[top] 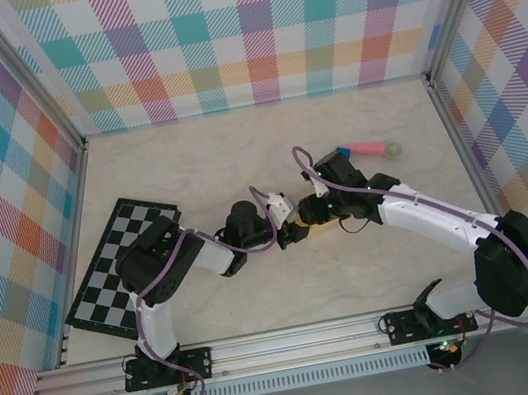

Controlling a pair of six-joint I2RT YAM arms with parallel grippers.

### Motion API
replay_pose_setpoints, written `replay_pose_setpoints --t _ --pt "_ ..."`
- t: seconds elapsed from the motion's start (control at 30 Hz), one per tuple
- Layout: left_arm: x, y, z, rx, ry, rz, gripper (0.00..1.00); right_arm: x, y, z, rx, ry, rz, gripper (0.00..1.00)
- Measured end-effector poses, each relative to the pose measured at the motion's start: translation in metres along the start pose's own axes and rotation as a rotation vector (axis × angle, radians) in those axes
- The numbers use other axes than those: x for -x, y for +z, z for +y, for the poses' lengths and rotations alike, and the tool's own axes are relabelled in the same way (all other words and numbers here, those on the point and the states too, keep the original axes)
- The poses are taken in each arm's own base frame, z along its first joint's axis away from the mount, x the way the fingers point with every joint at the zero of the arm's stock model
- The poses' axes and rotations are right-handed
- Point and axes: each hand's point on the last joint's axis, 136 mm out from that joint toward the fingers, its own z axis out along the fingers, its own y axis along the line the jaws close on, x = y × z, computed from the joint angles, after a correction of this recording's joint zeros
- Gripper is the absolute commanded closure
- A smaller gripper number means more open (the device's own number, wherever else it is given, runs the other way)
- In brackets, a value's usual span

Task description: Fold the paper box

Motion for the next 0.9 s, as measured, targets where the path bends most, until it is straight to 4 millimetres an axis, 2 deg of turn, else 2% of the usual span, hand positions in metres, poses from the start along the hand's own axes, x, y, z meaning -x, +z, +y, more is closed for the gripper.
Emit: replay_pose_setpoints --t 0.07,0.27,0.4,0.53,0.7,0.9 --pt "0.002 0.000 0.000 0.001 0.004 -0.013 0.59 0.003 0.000 0.001 0.008 0.012 -0.010 0.58" --pt "0.003 0.005 0.003 0.003 -0.029 -0.026 0.55 0.007 -0.004 -0.003 0.025 0.038 -0.026 0.60" --pt "-0.004 0.013 0.011 0.029 -0.072 -0.021 0.51 0.009 -0.021 -0.009 0.060 0.061 -0.069 0.60" --pt "-0.009 0.016 0.014 0.040 -0.082 -0.041 0.49 0.013 -0.037 -0.003 0.106 0.041 -0.118 0.58" --pt "-0.022 0.019 0.014 0.041 -0.094 -0.032 0.49 0.011 -0.029 0.001 0.152 0.023 -0.125 0.57" --pt "-0.024 0.021 0.014 0.046 -0.099 -0.061 0.52 0.008 -0.010 -0.003 0.143 0.002 -0.094 0.58"
